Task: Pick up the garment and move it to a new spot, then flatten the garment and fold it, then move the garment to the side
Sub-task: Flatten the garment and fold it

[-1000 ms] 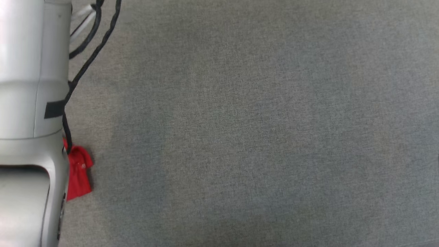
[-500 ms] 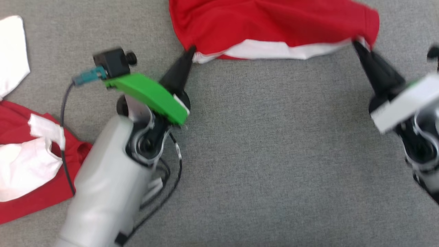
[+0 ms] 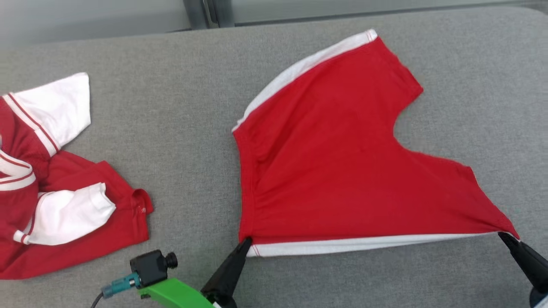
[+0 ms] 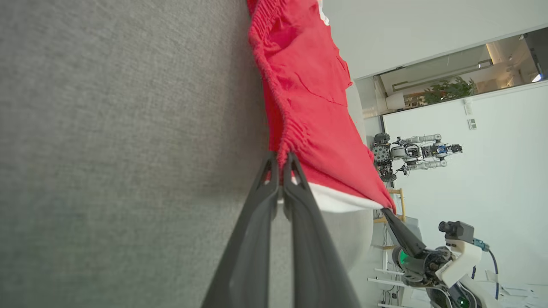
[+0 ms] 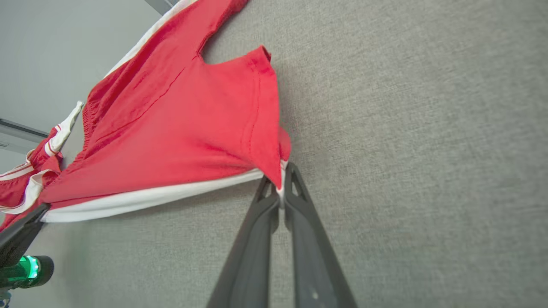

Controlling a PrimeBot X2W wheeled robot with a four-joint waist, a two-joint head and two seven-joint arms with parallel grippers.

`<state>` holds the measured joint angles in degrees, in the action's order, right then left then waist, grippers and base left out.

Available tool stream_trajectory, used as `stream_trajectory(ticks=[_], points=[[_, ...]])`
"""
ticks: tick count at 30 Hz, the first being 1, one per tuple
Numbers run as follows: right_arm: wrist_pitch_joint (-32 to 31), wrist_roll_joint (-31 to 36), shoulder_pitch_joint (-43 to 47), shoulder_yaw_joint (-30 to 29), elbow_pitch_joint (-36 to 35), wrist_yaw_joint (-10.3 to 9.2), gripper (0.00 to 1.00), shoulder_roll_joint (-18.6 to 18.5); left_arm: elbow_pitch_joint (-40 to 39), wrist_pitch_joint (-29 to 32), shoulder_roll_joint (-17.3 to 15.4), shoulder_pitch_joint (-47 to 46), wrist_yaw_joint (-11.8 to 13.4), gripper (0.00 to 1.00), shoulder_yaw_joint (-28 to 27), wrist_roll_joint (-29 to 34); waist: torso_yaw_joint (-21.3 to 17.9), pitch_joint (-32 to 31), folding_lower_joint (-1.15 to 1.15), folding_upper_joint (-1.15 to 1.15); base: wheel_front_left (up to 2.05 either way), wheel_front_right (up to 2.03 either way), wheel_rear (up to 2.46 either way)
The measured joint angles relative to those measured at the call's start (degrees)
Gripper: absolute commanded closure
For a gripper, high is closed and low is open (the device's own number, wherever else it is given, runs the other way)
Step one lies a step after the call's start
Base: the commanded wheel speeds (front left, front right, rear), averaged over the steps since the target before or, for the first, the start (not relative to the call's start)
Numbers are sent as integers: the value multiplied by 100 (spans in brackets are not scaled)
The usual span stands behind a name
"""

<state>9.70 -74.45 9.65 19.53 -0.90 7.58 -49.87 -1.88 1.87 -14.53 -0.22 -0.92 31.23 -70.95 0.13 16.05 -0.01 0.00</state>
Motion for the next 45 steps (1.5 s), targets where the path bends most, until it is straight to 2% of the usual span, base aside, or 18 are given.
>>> stream_trajectory(ticks=[4,9,12,16,20,25,30,37,45], points=[[218,-327,833,-398,-525,2,100,-308,-938,58,-158,631,397,100,71,-42,51,-326,0,0,0,0,0],[375,-344,1039,-945,-914,2,100,-465,-1379,62,-110,793,569,100,125,-58,142,-290,0,0,0,0,0],[244,-227,573,-1049,-1024,-2,100,-548,-1272,107,101,358,660,100,99,-41,174,-126,0,0,0,0,0],[-360,46,-585,-947,-929,-3,100,-591,-943,37,432,-489,855,100,-87,67,227,225,0,0,0,0,0],[-1182,500,-1988,-565,-487,-9,100,-266,-657,34,680,-1089,1004,100,-164,110,392,599,0,0,0,0,0],[-1935,1067,-3552,-303,368,-9,100,296,-410,33,845,-1642,1038,100,-235,148,709,902,0,0,0,0,0],[-2481,1469,-4474,-200,1092,-9,100,552,-45,29,1018,-2105,1000,100,-144,90,1059,1092,0,0,0,0,0],[-2885,1842,-5093,-159,1808,-9,100,739,657,-118,1145,-2703,966,100,20,-168,1328,1358,0,0,0,0,0],[-2987,2090,-5325,-143,2046,-9,99,866,1028,-316,1165,-3143,876,100,385,-417,1367,1505,1,0,0,0,0]])
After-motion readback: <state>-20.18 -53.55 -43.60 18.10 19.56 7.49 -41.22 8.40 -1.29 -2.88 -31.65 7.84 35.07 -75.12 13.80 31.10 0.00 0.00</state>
